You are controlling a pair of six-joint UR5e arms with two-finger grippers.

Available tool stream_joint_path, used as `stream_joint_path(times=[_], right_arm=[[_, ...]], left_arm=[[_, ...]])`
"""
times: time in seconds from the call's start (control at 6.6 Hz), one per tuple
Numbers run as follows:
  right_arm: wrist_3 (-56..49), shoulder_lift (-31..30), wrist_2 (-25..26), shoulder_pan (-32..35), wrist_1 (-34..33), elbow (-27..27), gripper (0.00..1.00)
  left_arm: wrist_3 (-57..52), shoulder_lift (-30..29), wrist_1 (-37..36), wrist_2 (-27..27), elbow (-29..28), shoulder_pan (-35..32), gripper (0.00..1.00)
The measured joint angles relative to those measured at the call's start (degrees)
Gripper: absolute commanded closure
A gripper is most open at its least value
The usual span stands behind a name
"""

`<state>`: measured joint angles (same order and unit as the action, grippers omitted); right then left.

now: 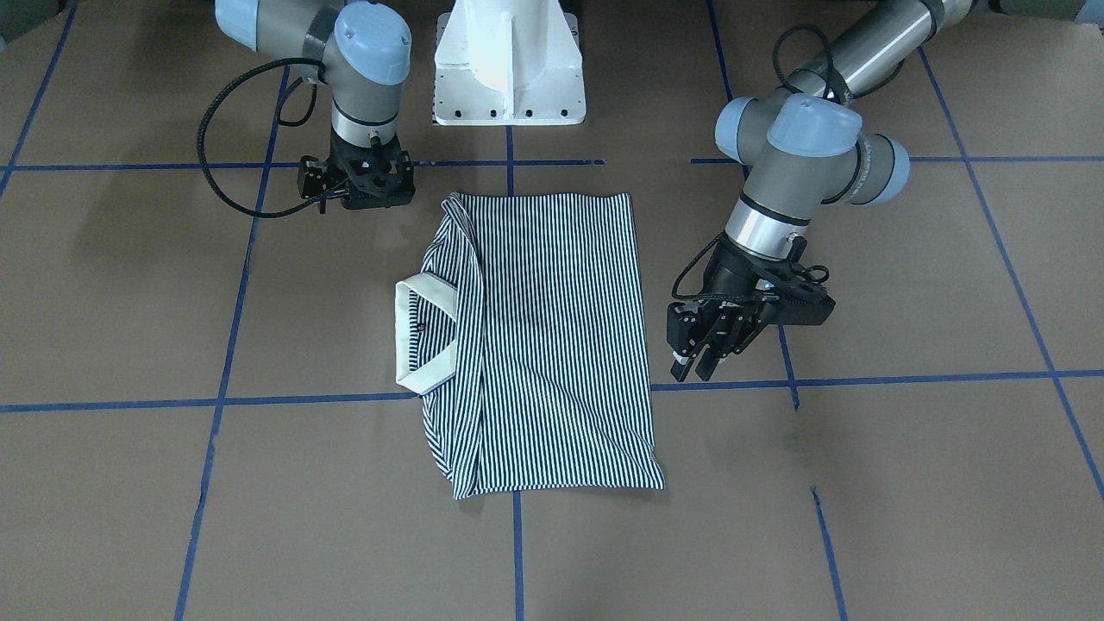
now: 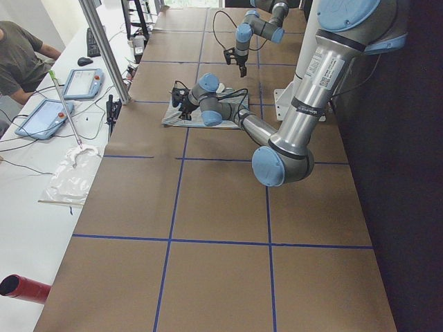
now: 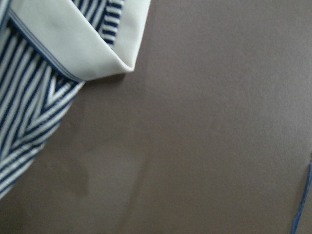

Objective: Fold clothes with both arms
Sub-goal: 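Press and smooth the folded shirt with the right gripper, then lift away, then press the right gripper along the shirt's collar side, smoothing it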

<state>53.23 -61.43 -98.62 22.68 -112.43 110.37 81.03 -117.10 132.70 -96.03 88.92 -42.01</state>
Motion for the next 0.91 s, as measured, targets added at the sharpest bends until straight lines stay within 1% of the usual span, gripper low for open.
stream_joint_path(times=[0.15,0.3,0.45,0.61,0.91], right_arm=[[0.21,3.24,0.03,0.52,0.9,-1.58,0.0],[0.97,6.25,-0.05,0.76,4.52,-5.08,0.0],[2.05,7.97,-0.25,0.78,8.37,-8.24,0.0],[2.8,8.82,-0.37,0.69,10.16,-9.98,0.0],[3.34,10.75,-0.49,0.52,11.1,-13.11,0.0]], left_arm=[[-0.02,0.05,-0.03,-0.05,0.52,-0.04,0.55],[-0.08,0.2,-0.06,-0.25,1.09,-0.1,0.55],[-0.16,0.55,0.01,-0.97,1.32,-0.17,0.55],[-0.2,1.06,0.17,-2.05,1.49,-0.22,0.55],[0.01,1.47,0.26,-2.71,1.7,-0.12,0.54]])
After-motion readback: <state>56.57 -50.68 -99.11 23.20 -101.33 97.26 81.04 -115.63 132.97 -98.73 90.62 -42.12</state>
